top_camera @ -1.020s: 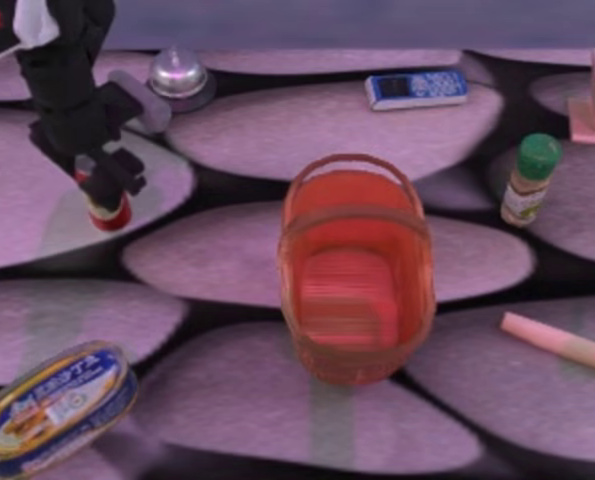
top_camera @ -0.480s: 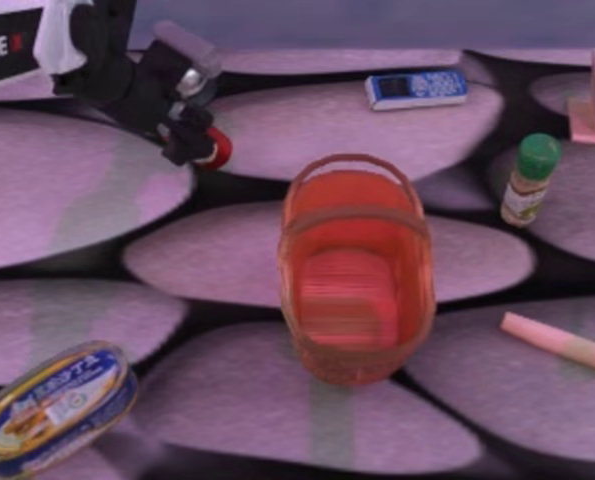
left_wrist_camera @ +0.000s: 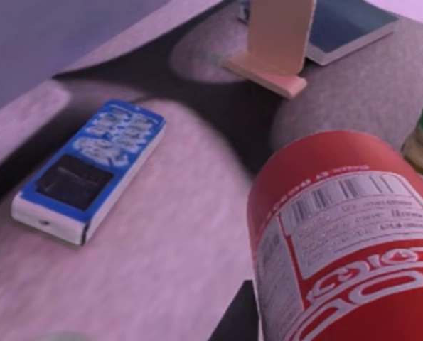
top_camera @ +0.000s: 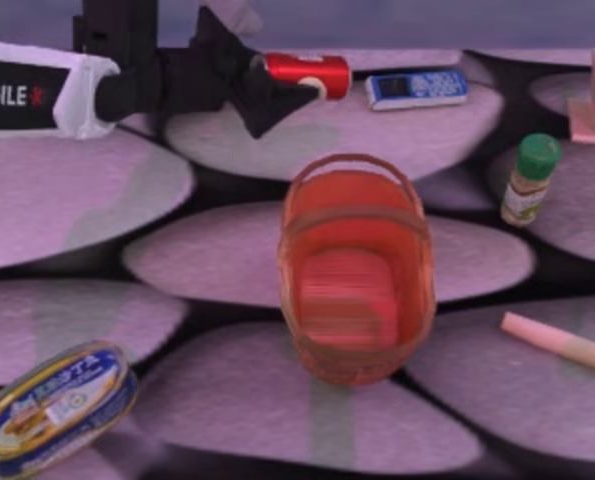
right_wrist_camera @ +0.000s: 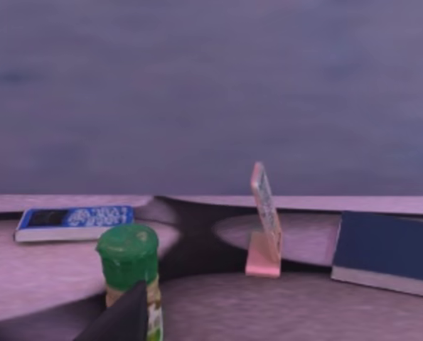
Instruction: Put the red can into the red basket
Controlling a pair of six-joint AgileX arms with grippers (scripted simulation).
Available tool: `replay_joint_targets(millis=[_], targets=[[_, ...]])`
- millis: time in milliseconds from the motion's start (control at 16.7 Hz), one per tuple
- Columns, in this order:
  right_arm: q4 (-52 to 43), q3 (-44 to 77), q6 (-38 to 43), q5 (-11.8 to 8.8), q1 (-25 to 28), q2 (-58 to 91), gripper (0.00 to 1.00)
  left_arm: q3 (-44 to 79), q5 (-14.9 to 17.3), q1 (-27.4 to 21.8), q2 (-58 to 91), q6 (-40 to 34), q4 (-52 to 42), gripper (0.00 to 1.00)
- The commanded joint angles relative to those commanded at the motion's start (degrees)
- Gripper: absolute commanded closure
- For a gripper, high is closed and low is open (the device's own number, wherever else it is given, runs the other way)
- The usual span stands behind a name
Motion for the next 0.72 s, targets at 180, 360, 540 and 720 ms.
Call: replay_joint_targets(millis=[180, 360, 540, 720], targets=[[0.0, 0.0, 0.0, 0.0, 0.0, 0.0, 0.00, -6.5, 9.7, -1.4, -3.8, -5.2, 15.5, 1.00], [0.0, 0.0, 0.0, 0.0, 0.0, 0.0, 0.00, -11.1, 17.2, -2.4, -7.2, -8.9, 26.3, 1.00], [0.0, 0.0, 0.0, 0.0, 0.0, 0.0, 0.00, -13.6, 21.2, -2.9, -9.4, -10.8, 31.6, 1.00], [0.0, 0.0, 0.0, 0.0, 0.0, 0.0, 0.00, -13.9, 21.7, -3.0, -9.6, -11.0, 32.1, 1.00]])
